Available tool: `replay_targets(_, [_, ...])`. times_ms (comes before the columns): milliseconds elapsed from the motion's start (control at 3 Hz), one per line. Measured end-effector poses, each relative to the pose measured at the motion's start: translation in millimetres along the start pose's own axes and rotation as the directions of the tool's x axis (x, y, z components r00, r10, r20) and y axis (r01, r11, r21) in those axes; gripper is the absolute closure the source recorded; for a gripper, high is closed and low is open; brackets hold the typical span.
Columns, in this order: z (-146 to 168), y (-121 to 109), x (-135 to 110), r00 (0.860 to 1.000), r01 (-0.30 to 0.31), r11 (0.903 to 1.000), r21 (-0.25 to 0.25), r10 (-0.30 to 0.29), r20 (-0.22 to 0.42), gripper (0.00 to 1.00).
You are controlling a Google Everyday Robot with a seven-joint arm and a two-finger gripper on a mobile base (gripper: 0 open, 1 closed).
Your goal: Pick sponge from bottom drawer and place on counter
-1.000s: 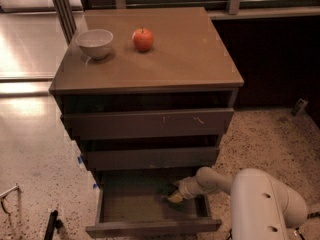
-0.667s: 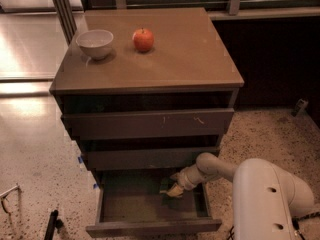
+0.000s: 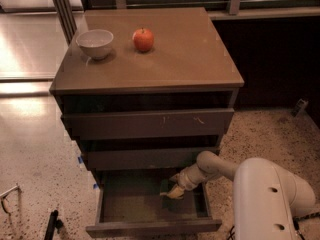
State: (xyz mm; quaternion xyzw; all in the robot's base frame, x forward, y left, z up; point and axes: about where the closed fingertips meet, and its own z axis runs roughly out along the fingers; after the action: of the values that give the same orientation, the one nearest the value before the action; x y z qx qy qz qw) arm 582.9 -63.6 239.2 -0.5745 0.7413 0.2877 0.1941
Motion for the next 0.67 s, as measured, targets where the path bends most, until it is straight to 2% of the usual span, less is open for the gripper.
replay_targets(333, [-13,11,-3,1.0,0.013,0.9999,-0.005,-0.013,0.012,1.0])
replay_targets(667, [-63,46,-26,0.999,0.028,0.9996,-0.006,-0.028,0.035,1.0])
